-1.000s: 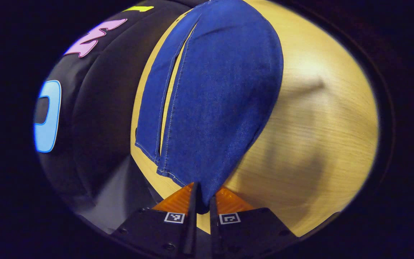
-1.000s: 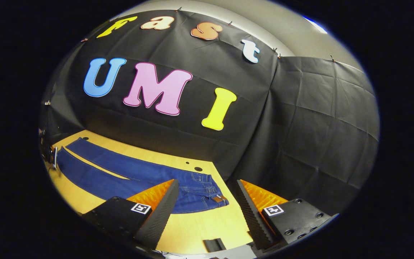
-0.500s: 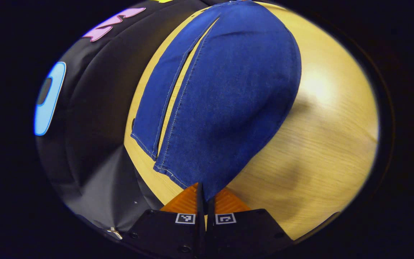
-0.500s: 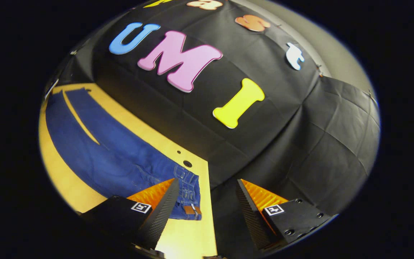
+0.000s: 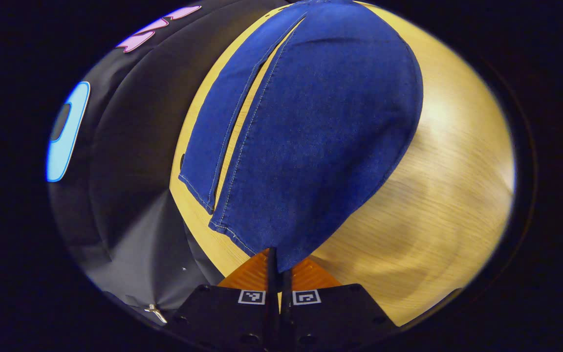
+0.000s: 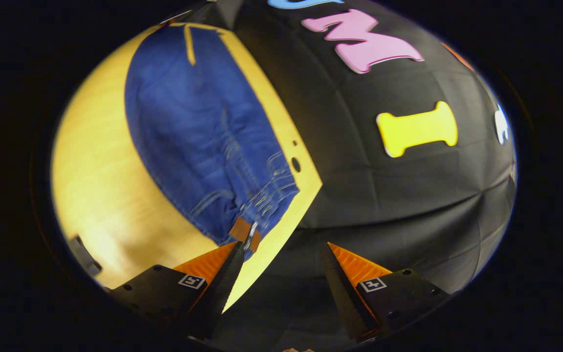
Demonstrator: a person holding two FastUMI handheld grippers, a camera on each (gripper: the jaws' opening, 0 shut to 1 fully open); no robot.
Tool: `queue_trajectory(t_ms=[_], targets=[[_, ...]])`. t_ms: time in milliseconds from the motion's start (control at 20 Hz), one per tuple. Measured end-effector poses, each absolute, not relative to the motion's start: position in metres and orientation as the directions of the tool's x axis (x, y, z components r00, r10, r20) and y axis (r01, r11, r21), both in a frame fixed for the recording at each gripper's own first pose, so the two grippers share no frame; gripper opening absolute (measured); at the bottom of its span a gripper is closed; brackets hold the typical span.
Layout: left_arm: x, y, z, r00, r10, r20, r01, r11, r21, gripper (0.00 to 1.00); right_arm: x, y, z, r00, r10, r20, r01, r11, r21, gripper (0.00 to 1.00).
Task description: Grasp the waist and the cuffs of the jeans and fold them to make the two legs overlap; first hold the waist and fold one-third of the jeans toward the cuffs, then hold the cuffs and fold the remaining one-third in the same direction to finish folding.
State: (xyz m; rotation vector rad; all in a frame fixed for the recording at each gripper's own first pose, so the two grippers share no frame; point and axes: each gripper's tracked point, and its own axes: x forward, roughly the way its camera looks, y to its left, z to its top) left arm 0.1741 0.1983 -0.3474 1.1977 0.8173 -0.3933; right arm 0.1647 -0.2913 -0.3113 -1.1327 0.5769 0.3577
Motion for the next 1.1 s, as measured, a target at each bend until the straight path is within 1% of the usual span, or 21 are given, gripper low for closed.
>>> queue_trajectory(t_ms=[150,250,300,350,400,600,700,800,900,950,1000,1050,1100], targets=[[0.175,0.198,-0.347,0.661,0.165,-0.732,0.652,0.356,0.669,0.06,0.168,-0.293,-0.353,0.748,-0.013,-0.664,-0.635,0.277,-0.721,0.98],[0.176,0.198,-0.347,0.660,0.175,-0.731,0.647,0.362,0.671,0.06,0.171,-0.286,-0.373,0.724,0.012,-0.689,-0.676,0.204,-0.708,0.98],[0.176,0.197,-0.347,0.659,0.180,-0.730,0.647,0.360,0.673,0.06,0.171,-0.282,-0.381,0.719,0.013,-0.695,-0.687,0.169,-0.707,0.98],[0.175,0.197,-0.347,0.660,0.183,-0.729,0.645,0.359,0.674,0.06,0.178,-0.279,-0.380,0.743,0.020,-0.669,-0.665,0.134,-0.734,0.98],[0.175,0.198,-0.347,0.662,0.184,-0.727,0.643,0.359,0.676,0.06,0.186,-0.273,-0.380,0.755,0.026,-0.655,-0.652,0.130,-0.747,0.95],[0.176,0.198,-0.346,0.684,0.198,-0.702,0.607,0.381,0.698,0.06,0.211,-0.258,-0.385,0.795,0.039,-0.605,-0.605,0.111,-0.788,0.93],[0.176,0.198,-0.346,0.693,0.203,-0.692,0.591,0.389,0.706,0.06,0.218,-0.254,-0.390,0.800,0.029,-0.600,-0.599,0.112,-0.793,0.90],[0.175,0.197,-0.347,0.698,0.208,-0.685,0.583,0.391,0.712,0.06,0.223,-0.252,-0.403,0.778,0.016,-0.628,-0.625,0.120,-0.772,0.69],[0.175,0.195,-0.347,0.705,0.213,-0.677,0.571,0.397,0.719,0.06,0.231,-0.253,-0.408,0.790,0.015,-0.613,-0.611,0.101,-0.785,0.48],[0.176,0.196,-0.347,0.711,0.216,-0.669,0.559,0.403,0.725,0.06,0.227,-0.254,-0.407,0.791,0.016,-0.612,-0.610,0.103,-0.786,0.21],[0.176,0.195,-0.347,0.718,0.223,-0.659,0.545,0.408,0.733,0.06,0.230,-0.252,-0.405,0.785,0.031,-0.618,-0.617,0.126,-0.777,0.23],[0.175,0.196,-0.346,0.725,0.236,-0.647,0.530,0.409,0.743,0.06,0.228,-0.251,-0.407,0.763,0.028,-0.646,-0.638,0.187,-0.747,0.14],[0.176,0.196,-0.347,0.732,0.250,-0.633,0.513,0.410,0.755,0.06,0.229,-0.253,-0.411,0.737,0.025,-0.676,-0.659,0.252,-0.709,0.12]])
